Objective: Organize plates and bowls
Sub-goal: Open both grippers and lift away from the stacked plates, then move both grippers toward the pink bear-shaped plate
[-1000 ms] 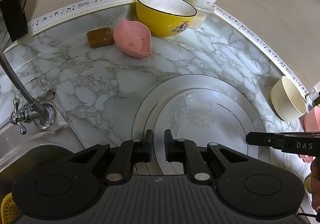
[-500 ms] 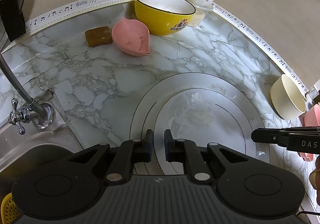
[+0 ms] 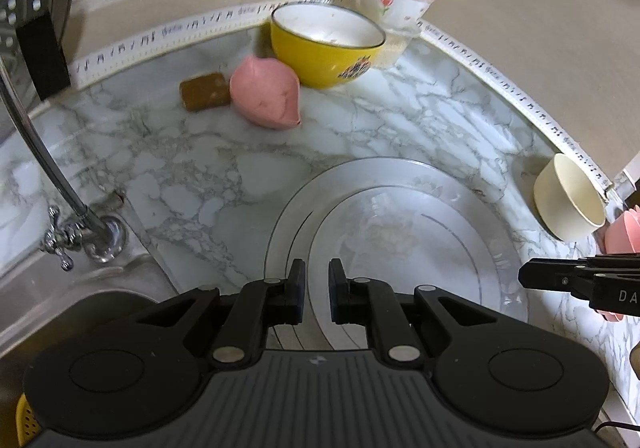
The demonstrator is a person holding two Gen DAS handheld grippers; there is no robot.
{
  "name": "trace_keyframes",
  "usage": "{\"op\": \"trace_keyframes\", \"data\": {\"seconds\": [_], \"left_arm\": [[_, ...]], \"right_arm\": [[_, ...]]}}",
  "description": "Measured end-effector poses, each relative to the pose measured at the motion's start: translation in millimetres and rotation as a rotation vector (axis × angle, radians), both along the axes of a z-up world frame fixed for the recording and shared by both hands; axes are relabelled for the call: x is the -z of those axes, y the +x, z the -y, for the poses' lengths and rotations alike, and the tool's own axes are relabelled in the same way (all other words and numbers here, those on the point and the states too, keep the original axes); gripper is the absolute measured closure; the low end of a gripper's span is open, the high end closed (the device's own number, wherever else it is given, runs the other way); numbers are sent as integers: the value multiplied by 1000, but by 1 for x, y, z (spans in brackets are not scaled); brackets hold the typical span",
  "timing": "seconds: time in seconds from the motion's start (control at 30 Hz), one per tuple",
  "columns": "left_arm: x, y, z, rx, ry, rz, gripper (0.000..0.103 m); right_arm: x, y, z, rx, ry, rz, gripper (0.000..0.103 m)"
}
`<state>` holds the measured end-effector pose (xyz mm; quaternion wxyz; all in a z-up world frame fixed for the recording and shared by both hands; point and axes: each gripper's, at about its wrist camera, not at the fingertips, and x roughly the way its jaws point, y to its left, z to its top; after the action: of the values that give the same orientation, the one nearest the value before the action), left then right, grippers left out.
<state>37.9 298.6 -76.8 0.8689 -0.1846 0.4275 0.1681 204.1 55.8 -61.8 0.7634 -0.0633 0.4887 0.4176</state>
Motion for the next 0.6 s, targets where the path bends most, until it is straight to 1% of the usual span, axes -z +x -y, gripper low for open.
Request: {"op": "trace_keyframes", "data": {"seconds": [0.17, 0.33, 0.4, 0.47, 0.5, 0.53, 0.57, 0.6], "left_arm": [[-18, -5, 16, 36, 44, 34, 92], [-36, -9, 37, 73, 73, 81, 91], [-43, -10, 46, 90, 77, 102, 90], [-50, -9, 56, 109, 63, 119, 88], [-53, -9, 61, 120, 63, 130, 85], [-57, -9, 66, 128, 68, 138, 78], [-60, -10, 72, 138, 74, 148, 74], [-63, -10, 77, 147, 78, 159, 67]], "right_arm": [[-15, -11, 10, -20, 39, 40, 92], [-30, -20, 26, -20, 86, 73, 92], [-37, -24, 34, -19, 104, 93, 92], [-43, -29, 43, -17, 129, 113, 92], [-47, -31, 47, -15, 141, 122, 92], [-50, -33, 52, -13, 153, 135, 92], [-53, -34, 57, -10, 158, 150, 92], [-56, -36, 61, -8, 160, 164, 92]]}}
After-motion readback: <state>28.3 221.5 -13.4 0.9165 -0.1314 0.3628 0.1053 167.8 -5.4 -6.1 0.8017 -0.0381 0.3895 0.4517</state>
